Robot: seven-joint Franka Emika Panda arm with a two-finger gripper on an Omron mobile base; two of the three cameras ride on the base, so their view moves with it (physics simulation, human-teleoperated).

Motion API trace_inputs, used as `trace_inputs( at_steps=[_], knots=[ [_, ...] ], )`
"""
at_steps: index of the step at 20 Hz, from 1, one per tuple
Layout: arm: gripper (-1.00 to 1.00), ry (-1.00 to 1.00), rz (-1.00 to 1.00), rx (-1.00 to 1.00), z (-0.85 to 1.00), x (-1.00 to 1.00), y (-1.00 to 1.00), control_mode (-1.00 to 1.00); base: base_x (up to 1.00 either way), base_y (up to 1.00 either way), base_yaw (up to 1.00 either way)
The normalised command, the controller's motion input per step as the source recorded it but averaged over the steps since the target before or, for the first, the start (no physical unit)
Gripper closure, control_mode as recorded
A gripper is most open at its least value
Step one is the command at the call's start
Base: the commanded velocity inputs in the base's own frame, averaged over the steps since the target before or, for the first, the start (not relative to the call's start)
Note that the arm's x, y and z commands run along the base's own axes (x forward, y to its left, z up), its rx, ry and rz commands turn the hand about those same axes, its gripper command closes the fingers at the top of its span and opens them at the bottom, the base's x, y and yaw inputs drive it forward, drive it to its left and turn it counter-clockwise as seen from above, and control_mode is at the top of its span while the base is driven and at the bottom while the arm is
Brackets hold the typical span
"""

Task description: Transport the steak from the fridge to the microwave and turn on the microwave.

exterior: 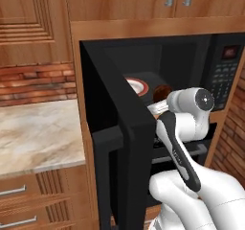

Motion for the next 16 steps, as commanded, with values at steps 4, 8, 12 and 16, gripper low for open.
trace_inputs(
  at_steps=[4, 8, 12, 16],
  knots=[
    [1.00, 0.00, 0.00, 0.00, 0.00, 0.00, 0.00, 1.00, -0.28, -0.23, 0.00],
    [1.00, 0.00, 0.00, 0.00, 0.00, 0.00, 0.00, 1.00, -0.31, -0.25, 0.00],
    [1.00, 0.00, 0.00, 0.00, 0.00, 0.00, 0.00, 1.00, -0.14, -0.23, 0.00],
    [1.00, 0.00, 0.00, 0.00, 0.00, 0.00, 0.00, 1.00, -0.25, -0.23, 0.00]
  ],
)
